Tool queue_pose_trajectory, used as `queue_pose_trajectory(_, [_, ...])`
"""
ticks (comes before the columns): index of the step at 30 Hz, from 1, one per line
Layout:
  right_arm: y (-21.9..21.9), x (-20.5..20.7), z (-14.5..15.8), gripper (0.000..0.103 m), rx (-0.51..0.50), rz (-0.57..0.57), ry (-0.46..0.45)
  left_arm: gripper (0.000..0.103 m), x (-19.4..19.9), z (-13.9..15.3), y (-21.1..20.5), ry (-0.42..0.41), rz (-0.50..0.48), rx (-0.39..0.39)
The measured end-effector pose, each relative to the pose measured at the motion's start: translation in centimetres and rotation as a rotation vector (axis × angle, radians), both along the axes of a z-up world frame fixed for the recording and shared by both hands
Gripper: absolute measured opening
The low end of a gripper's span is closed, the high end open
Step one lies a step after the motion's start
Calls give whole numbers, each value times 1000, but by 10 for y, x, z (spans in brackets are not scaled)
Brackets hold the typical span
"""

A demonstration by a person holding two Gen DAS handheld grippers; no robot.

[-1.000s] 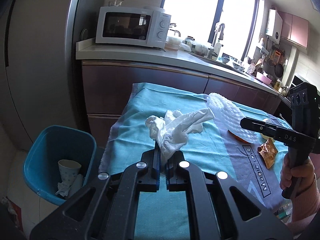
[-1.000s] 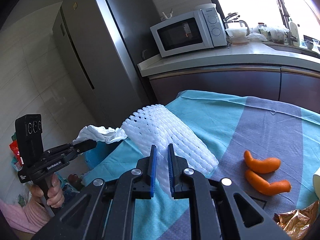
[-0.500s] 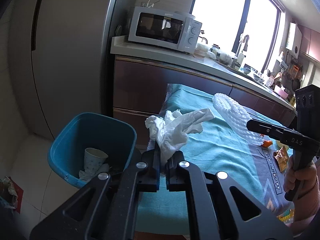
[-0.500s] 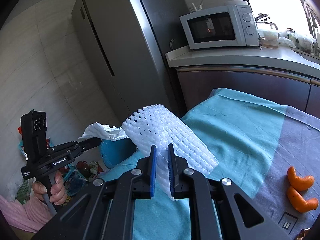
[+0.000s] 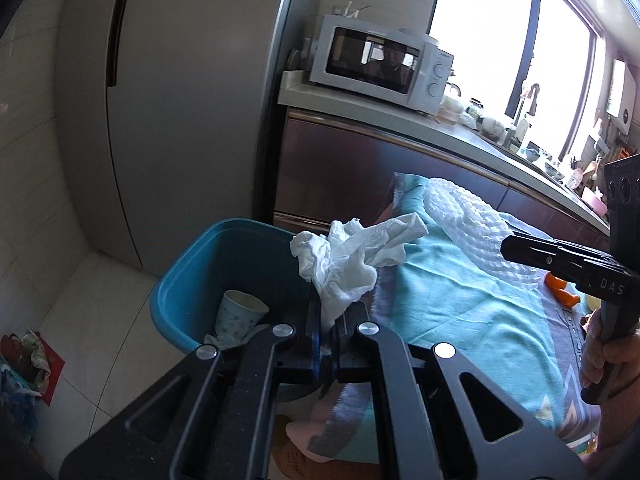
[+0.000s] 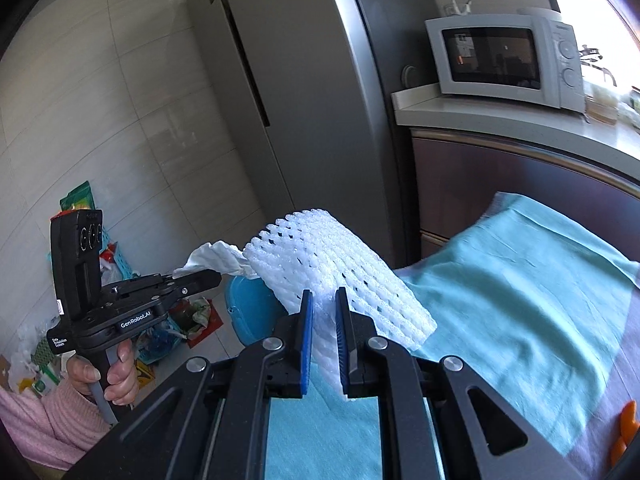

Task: Collect trash
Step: 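Carry the foam net and tissue over the blue bin, then open both tools to drop the foam net and tissue into the bin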

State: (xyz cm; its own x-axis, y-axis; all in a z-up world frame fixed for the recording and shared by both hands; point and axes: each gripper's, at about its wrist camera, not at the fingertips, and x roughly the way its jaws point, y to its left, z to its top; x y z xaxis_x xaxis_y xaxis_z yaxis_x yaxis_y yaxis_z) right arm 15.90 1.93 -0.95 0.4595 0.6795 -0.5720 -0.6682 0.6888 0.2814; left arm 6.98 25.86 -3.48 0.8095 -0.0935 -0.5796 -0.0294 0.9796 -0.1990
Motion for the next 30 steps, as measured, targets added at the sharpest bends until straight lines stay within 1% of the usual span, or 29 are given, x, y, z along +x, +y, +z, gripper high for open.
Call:
queue_pose_trajectory(6, [27, 8, -3, 10, -24, 46, 7, 4, 2, -7, 16, 21, 45, 6])
queue_pose_trajectory(16, [65, 26, -15, 10, -59, 90, 24, 4, 13, -29, 40, 76, 108, 6])
queue_pose_trajectory(30, [113, 46, -38, 10, -113, 142, 60, 4, 36, -56, 60, 129, 156, 7])
